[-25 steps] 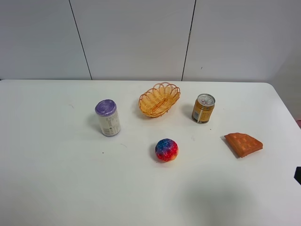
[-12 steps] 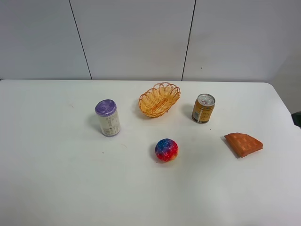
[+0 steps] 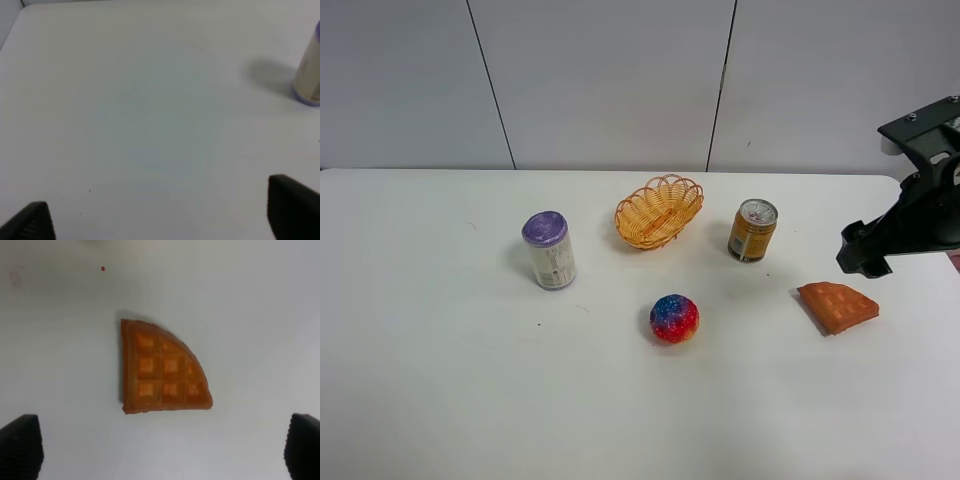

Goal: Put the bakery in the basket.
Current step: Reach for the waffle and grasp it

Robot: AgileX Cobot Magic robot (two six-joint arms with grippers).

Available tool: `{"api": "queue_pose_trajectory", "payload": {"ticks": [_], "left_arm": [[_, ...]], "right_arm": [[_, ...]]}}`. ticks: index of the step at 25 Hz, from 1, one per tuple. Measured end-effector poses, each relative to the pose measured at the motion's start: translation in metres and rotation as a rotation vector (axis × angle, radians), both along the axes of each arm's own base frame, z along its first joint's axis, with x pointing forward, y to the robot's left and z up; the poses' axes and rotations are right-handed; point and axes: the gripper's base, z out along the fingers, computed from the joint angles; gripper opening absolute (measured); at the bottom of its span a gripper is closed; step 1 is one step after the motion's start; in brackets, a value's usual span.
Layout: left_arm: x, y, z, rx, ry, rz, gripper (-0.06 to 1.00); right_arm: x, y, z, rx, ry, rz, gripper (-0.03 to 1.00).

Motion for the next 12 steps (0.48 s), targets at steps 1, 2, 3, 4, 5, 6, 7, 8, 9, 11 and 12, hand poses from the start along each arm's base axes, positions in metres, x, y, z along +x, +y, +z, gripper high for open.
{"api": "queue_pose_trajectory", "payload": {"ticks": [1,2,3,4,5,6,7,8,9,11,12], "left_arm": [[0.0,0.0,0.0,0.0,0.0,0.0,0.84],[0.0,0.0,0.0,0.0,0.0,0.0,0.84],[0.0,0.0,0.0,0.0,0.0,0.0,0.84],[0.0,0.0,0.0,0.0,0.0,0.0,0.84],[0.0,0.0,0.0,0.0,0.0,0.0,0.84],[0.0,0.0,0.0,0.0,0.0,0.0,0.84],[0.0,0.0,0.0,0.0,0.0,0.0,0.84],[0.0,0.0,0.0,0.0,0.0,0.0,0.84],[0.0,0.0,0.0,0.0,0.0,0.0,0.84],[0.0,0.0,0.0,0.0,0.0,0.0,0.84],[0.0,0.0,0.0,0.0,0.0,0.0,0.84]], "right_arm": [[0.003,-0.005,-0.001,0.018,-0.007,-0.022,0.96],[0.007,-0.01,-0.003,0.037,-0.014,-0.043,0.96],[0.009,-0.016,-0.005,0.052,-0.018,-0.068,0.96],[0.012,-0.023,-0.006,0.062,-0.029,-0.094,0.96],[0.015,-0.028,-0.007,0.069,-0.044,-0.111,0.96],[0.018,-0.033,-0.008,0.075,-0.055,-0.13,0.96],[0.02,-0.036,-0.011,0.078,-0.056,-0.137,0.96],[0.023,-0.038,-0.015,0.078,-0.051,-0.134,0.96],[0.027,-0.037,-0.021,0.083,-0.031,-0.125,0.96],[0.036,-0.036,-0.04,0.103,0.03,-0.114,0.96],[0.04,-0.035,-0.048,0.11,0.058,-0.109,0.96]]}}
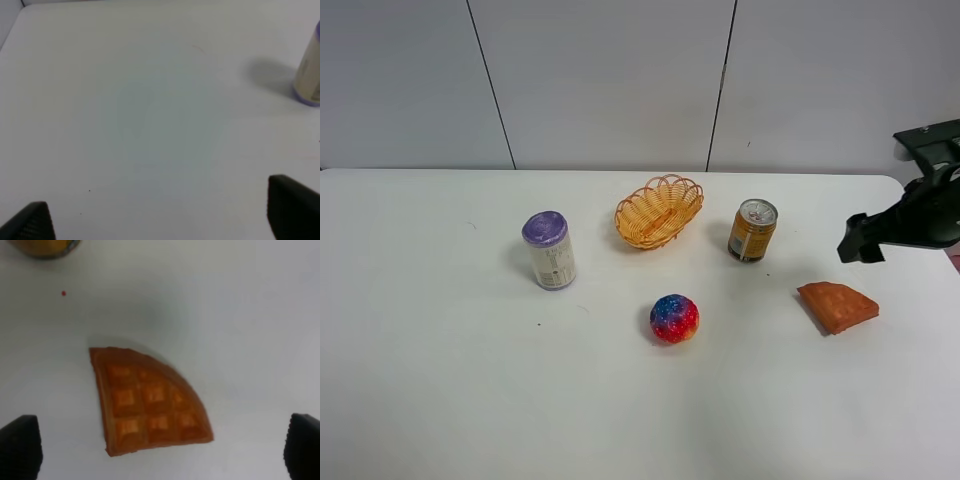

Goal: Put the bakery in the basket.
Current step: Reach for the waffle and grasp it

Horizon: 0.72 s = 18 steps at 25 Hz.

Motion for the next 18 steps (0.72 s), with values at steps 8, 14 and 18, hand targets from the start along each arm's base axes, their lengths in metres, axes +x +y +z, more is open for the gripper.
{"api": "queue_pose_trajectory", "payload": {"ticks": [8,14,18], "left_arm": [[0.0,0.0,0.0,0.0,0.0,0.0,0.84],[0.0,0.0,0.0,0.0,0.0,0.0,0.84],[0.0,0.0,0.0,0.0,0.0,0.0,0.84]], "right_arm": [[0.023,-0.001,-0.074,-0.006,0.169,0.053,0.96],[0.029,0.006,-0.104,-0.027,0.222,0.112,0.96],[0.029,0.006,-0.111,-0.044,0.238,0.132,0.9]]}}
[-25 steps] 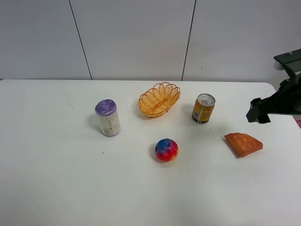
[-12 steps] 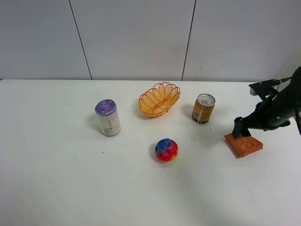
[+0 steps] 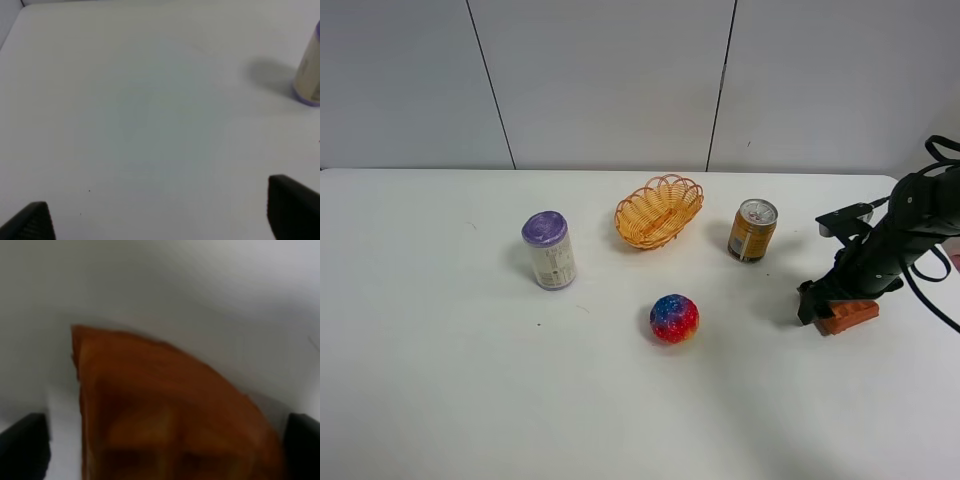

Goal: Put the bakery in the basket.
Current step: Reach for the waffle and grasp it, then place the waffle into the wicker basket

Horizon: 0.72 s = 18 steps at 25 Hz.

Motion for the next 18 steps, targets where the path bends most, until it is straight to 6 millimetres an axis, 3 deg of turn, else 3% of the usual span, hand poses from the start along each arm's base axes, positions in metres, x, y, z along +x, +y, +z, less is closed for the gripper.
{"api": "queue_pose_trajectory", "payload": {"ticks": [3,9,12,18], "left_arm": [[0.0,0.0,0.0,0.0,0.0,0.0,0.84],[0.0,0.0,0.0,0.0,0.0,0.0,0.84],[0.0,0.0,0.0,0.0,0.0,0.0,0.84],[0.0,0.0,0.0,0.0,0.0,0.0,0.84]], "right_arm": [[-0.003,-0.001,-0.001,-0.009,0.032,0.018,0.69],[-0.007,0.0,0.008,-0.006,0.054,0.012,0.68],[-0.009,0.0,0.036,0.001,-0.025,-0.023,0.68],[-0.013,0.005,0.12,0.082,-0.325,-0.116,0.68]]}}
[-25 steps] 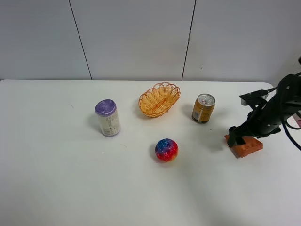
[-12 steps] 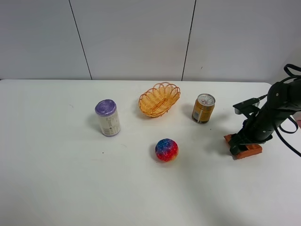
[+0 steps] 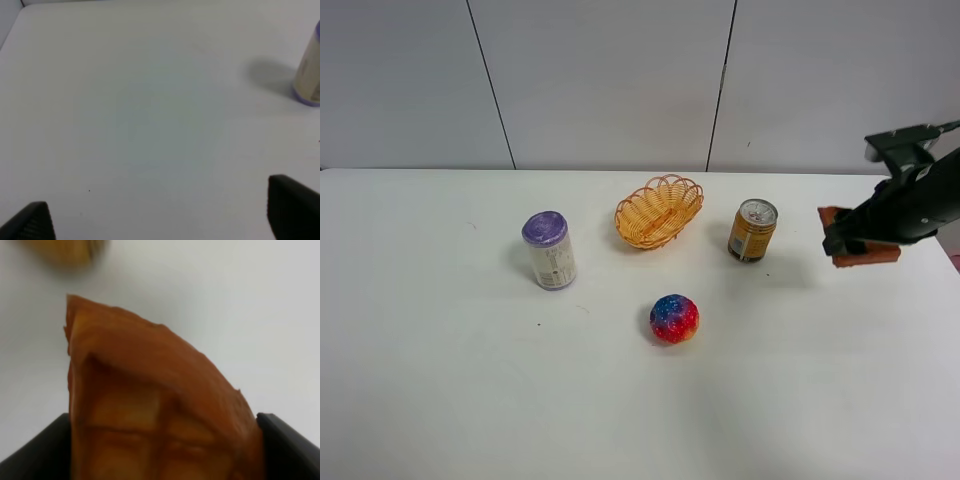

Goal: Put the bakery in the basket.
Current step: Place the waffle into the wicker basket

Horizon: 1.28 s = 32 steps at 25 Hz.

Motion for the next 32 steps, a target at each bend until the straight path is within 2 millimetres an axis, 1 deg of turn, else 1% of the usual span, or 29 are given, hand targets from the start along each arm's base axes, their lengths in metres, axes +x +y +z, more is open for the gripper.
{"api": "queue_pose_trajectory", "payload": {"ticks": [2,4,7,8,11,14,17,18,20,21,23,26,29,31,32], "left_arm": [[0.0,0.0,0.0,0.0,0.0,0.0,0.84],[0.0,0.0,0.0,0.0,0.0,0.0,0.84],[0.0,0.0,0.0,0.0,0.0,0.0,0.84],[0.0,0.0,0.0,0.0,0.0,0.0,0.84],[0.0,0.0,0.0,0.0,0.0,0.0,0.84],[0.0,0.0,0.0,0.0,0.0,0.0,0.84],[0.0,0.0,0.0,0.0,0.0,0.0,0.84],[0.0,0.0,0.0,0.0,0.0,0.0,0.84],[0.0,0.0,0.0,0.0,0.0,0.0,0.84],[0.0,0.0,0.0,0.0,0.0,0.0,0.84],[0.0,0.0,0.0,0.0,0.0,0.0,0.84],[0.0,0.0,0.0,0.0,0.0,0.0,0.84],[0.0,0.0,0.0,0.0,0.0,0.0,0.84],[0.0,0.0,0.0,0.0,0.0,0.0,0.84],[0.0,0.0,0.0,0.0,0.0,0.0,0.84]], "right_arm": [[0.003,0.006,0.028,0.008,-0.08,0.016,0.68],[0.011,0.015,0.054,0.015,-0.137,0.05,0.68],[0.03,0.037,0.079,0.039,-0.198,0.112,0.68],[0.038,0.047,0.083,0.044,-0.212,0.138,0.68],[0.067,0.077,0.08,0.053,-0.203,0.214,0.68],[0.096,0.113,0.059,0.057,-0.154,0.29,0.68],[0.123,0.148,0.025,0.055,-0.084,0.354,0.68],[0.13,0.159,0.018,0.055,-0.072,0.373,0.68],[0.141,0.181,-0.004,0.052,-0.033,0.413,0.68],[0.145,0.191,-0.009,0.054,-0.022,0.43,0.68],[0.152,0.205,-0.027,0.051,0.018,0.457,0.68],[0.157,0.22,-0.048,0.044,0.065,0.484,0.68],[0.157,0.225,-0.066,0.036,0.1,0.492,0.69],[0.159,0.224,-0.071,0.029,0.094,0.471,0.81],[0.161,0.224,-0.071,0.026,0.083,0.45,0.85]]}}
